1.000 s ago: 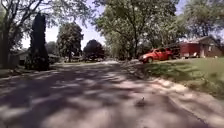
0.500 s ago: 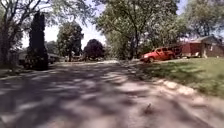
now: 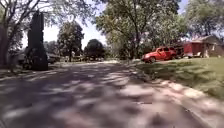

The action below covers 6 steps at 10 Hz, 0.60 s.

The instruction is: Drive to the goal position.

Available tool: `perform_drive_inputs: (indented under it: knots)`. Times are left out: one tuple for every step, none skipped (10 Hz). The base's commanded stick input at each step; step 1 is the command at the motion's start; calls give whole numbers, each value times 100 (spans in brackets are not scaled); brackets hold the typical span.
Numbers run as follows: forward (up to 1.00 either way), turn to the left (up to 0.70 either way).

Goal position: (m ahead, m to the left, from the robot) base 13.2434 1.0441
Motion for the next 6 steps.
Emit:
perform_drive_inputs:
  knots:
    - [50, 0]
    - [50, 0]
    - [50, 0]
    - [50, 0]
    - [50, 0]
    - [50, 0]
